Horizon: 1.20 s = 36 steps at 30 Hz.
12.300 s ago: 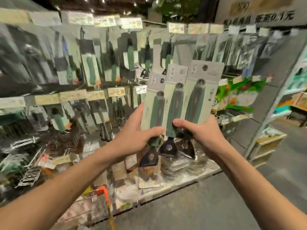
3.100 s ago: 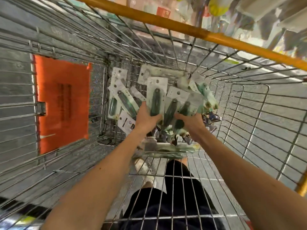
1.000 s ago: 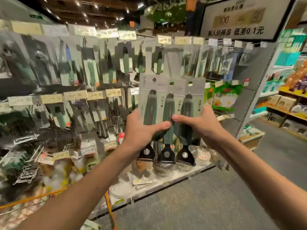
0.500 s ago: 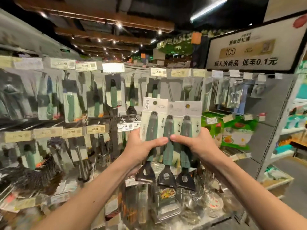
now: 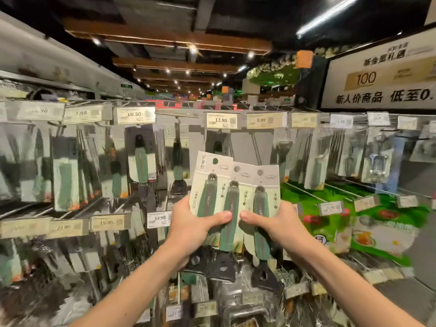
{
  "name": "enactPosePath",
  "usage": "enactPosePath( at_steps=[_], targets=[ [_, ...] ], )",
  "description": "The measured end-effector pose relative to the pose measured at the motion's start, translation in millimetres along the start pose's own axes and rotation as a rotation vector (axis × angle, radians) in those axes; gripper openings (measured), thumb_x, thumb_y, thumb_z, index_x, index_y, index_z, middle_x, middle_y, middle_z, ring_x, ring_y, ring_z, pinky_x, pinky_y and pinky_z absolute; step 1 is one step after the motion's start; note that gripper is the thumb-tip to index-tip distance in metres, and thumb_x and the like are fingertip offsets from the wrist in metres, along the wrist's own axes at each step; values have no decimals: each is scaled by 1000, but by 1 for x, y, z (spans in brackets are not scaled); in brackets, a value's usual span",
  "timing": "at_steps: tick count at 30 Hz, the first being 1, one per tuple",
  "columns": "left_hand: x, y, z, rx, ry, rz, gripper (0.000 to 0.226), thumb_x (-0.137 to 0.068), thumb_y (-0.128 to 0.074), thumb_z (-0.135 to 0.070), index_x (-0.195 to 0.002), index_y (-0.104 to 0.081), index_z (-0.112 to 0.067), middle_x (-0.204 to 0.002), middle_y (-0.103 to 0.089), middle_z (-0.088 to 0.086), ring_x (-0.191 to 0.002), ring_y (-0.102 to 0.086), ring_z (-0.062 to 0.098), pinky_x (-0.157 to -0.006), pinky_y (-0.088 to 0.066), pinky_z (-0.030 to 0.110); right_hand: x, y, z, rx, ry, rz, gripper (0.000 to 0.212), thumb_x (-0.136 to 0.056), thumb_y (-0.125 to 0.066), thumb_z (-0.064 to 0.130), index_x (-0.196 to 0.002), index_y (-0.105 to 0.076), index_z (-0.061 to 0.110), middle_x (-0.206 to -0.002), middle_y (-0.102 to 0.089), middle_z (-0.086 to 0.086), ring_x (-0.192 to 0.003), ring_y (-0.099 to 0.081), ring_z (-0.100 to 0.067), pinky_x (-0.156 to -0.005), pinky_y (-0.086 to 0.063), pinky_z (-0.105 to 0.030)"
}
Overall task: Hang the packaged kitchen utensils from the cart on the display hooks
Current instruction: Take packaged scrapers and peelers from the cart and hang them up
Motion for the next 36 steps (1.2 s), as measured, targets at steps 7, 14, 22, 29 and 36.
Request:
enactPosePath(
  at_steps=[7, 14, 22, 29, 36],
  targets=[
    [-54, 15, 4, -146, -75, -211, 41, -62, -92, -10, -91, -67, -25, -80, -75, -13, -78, -72, 2, -65, -55, 18, -81, 4, -26, -54, -1, 72, 8, -85, -74, 33, -91, -72, 29, -87, -77, 14, -81, -72, 0, -71, -55, -21],
    [-84, 31, -18, -672, -135, -349, 58, -59, -95, -34, -106, -61, -32, -94, -68, -17, -94, -68, 13, -73, -53, 28, -148, 15, -19, -97, 72, 222, 10, -87, -72, 28, -94, -69, 23, -74, -75, 12, -69, -71, 0, -60, -52, -14],
    [-115, 17, -65, -1683, -190, -27, 100, -76, -80, -44, -151, -15, -43, -114, -67, 1, -85, -54, 16, -74, -47, 28, -176, 20, -17, -189, 31, 270, 14, -86, -73, 26, -95, -67, 18, -75, -77, 6, -67, -73, -9, -57, -54, -21],
    [-140, -4, -111, -1938, -443, -27, 101, -88, -70, -41, -156, 5, -37, -93, -63, 0, -71, -50, 15, -61, -41, 26, -174, 18, -4, -180, 59, 363, 26, -88, -70, 26, -109, -66, 11, -87, -78, -7, -80, -76, -21, -70, -59, -31],
    [-138, -5, -138, -2125, -560, -130, 102, -92, -65, -20, -155, 15, -29, -59, -41, -5, -46, -32, 6, -40, -23, 21, -182, 15, 11, -135, 184, 304, 15, -86, -73, 25, -97, -63, 23, -89, -75, 6, -73, -71, -2, -65, -56, -17]
  ],
)
Point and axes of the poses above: each hand's wrist, its own x-axis away from the middle knuckle, its own y-axis out of the back of the hand, z = x × y, the point moved 5 cm from there along -x, towards the middle knuckle
